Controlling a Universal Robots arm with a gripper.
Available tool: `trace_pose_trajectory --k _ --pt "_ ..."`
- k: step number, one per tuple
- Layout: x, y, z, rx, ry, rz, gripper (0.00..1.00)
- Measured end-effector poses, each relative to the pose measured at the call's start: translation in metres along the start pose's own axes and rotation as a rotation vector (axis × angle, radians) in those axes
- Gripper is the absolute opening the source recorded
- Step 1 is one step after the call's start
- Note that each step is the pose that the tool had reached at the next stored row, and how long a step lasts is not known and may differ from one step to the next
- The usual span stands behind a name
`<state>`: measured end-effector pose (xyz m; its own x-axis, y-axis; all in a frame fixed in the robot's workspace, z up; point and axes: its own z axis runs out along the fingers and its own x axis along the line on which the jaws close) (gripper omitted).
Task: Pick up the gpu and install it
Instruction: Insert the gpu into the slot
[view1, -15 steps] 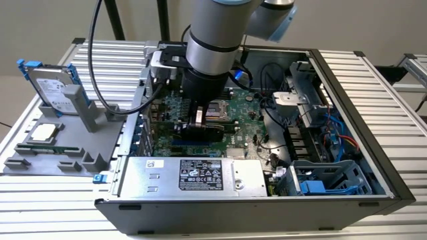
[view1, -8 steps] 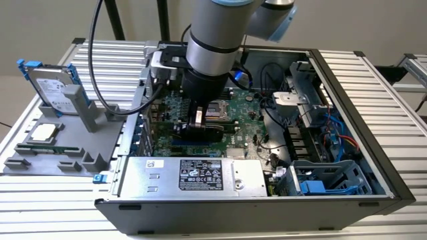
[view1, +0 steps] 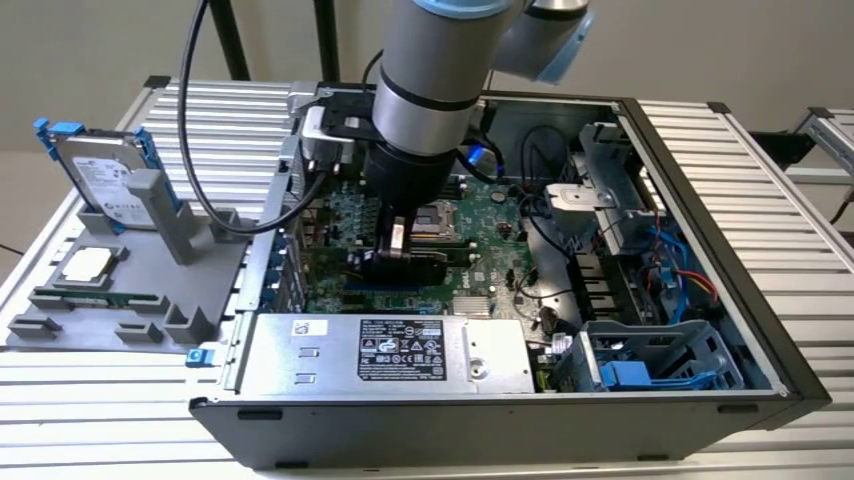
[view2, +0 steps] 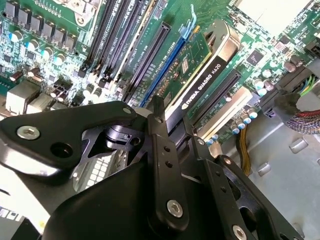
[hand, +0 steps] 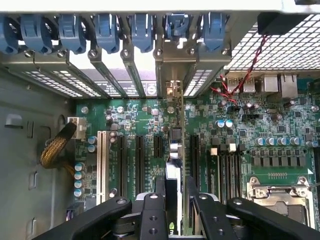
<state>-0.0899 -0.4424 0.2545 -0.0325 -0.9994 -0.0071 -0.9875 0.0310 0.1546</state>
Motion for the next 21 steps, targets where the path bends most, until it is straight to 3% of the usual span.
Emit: trace_pose_trajectory --k 21 --pt "-0.0007 0.0009 0.0009 -0.0019 -0.0013 0.0 0.0"
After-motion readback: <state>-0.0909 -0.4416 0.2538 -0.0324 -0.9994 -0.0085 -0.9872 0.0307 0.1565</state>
